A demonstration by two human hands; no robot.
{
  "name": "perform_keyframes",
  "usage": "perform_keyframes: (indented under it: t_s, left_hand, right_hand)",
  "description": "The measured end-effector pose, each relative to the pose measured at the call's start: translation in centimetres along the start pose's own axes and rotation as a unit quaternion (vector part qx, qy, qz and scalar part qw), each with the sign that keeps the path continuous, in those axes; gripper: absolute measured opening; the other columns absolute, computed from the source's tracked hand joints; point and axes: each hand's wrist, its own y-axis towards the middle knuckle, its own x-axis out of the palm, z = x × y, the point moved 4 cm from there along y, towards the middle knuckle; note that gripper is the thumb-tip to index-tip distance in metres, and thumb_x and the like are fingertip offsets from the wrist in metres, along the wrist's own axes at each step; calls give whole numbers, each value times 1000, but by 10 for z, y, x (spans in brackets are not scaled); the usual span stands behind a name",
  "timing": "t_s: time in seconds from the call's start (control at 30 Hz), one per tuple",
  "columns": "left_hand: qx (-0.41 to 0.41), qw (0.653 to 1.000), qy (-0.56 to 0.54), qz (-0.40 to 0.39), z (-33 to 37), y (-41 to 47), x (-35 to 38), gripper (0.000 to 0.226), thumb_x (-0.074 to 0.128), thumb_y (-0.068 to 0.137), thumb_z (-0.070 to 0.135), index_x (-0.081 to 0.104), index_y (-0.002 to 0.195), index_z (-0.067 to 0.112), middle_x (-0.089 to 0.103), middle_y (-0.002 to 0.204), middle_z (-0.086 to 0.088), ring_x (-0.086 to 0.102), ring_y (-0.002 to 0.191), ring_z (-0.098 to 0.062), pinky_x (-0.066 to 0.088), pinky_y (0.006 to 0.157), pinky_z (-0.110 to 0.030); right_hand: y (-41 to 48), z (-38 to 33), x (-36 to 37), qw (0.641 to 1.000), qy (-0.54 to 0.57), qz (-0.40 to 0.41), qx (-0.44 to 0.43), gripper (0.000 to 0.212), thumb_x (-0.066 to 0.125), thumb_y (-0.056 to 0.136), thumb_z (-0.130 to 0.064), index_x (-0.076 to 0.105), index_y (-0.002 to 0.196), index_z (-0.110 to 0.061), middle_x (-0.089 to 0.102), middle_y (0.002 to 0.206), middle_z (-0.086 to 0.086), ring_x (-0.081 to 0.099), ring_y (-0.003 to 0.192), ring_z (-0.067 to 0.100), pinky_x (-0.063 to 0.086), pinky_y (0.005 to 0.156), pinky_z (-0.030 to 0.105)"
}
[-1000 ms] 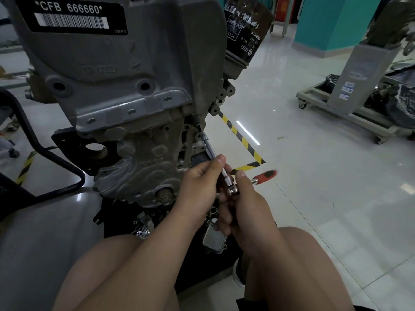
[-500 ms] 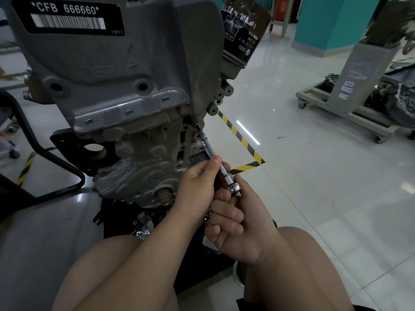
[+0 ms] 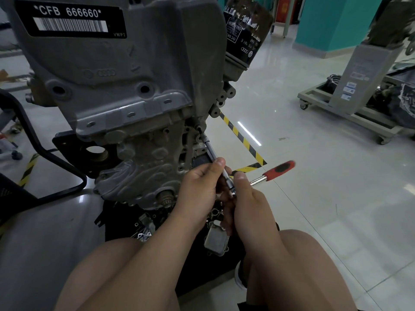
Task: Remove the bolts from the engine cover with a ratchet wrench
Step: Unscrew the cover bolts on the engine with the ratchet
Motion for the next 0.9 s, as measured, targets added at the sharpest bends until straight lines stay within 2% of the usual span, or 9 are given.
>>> perform_keyframes:
  t_s: [0.1,0.27,0.4,0.53,0.63,0.7,0.77,0.83,0.9]
  left_hand:
    - [7,1000,0,-2,0,1,-1,36,56,95,29,69,64,18,63,65,-7,59,57,-16,50,54,-24]
    - [6,1000,-1,3,-2,1,-2,34,56,94,30,69,65,17,68,73,-7,64,66,-14,52,59,-22]
    - [-9,1000,-16,0,-3,0,-1,35,57,94,32,71,64,21,70,74,-6,67,68,-14,54,64,-24]
    - [-12,1000,-17,0,-4,1,-2,34,57,94,33,73,66,23,73,75,-6,69,71,-14,56,68,-25]
    - [-18,1000,-16,3,-6,2,-2,33,57,94,33,75,68,24,74,75,-4,70,72,-14,56,65,-24]
    - [-15,1000,-10,2,-7,3,-2,34,56,95,34,73,68,24,72,74,-3,69,71,-15,56,68,-29]
    - [-8,1000,-5,-6,-6,3,-2,34,55,95,36,70,68,24,68,72,-4,65,66,-16,53,70,-34]
    - [-6,1000,4,-12,-3,2,-1,34,53,95,40,68,69,24,64,67,-4,60,52,-13,51,56,-28]
    - [-16,1000,17,-14,-3,2,-1,37,49,97,42,67,70,26,59,57,-2,51,37,-13,41,39,-19]
  right_hand:
    - [-1,-4,-3,995,-66,21,-71,71,31,83,-65,54,52,-5,48,42,5,45,38,15,35,39,20]
    - [-1,-7,-6,970,-185,48,-147,53,31,82,-69,44,58,-23,46,45,-10,43,41,6,32,43,15]
    - [-2,-1,-2,955,-223,76,-182,44,32,85,-62,55,90,-25,51,57,-14,52,59,-8,36,52,9]
    - [-3,3,2,964,-189,75,-172,38,35,87,-58,54,103,-29,60,73,-16,57,73,-9,37,53,11]
    - [-2,7,6,982,-108,60,-144,39,39,85,-55,57,105,-28,66,89,-16,62,83,-2,46,67,19]
    - [-3,6,9,989,-70,45,-122,32,43,89,-49,60,103,-25,65,82,-13,62,74,3,46,65,24]
    - [-5,1,9,996,-20,26,-87,30,44,96,-42,60,81,-20,59,61,-9,57,56,8,45,54,24]
    - [-5,1,8,998,58,-13,-27,48,40,100,-40,60,66,-13,50,48,0,50,42,15,43,47,28]
    - [-7,-1,12,976,199,-77,52,45,42,98,-43,66,72,-16,42,48,4,41,38,18,42,46,28]
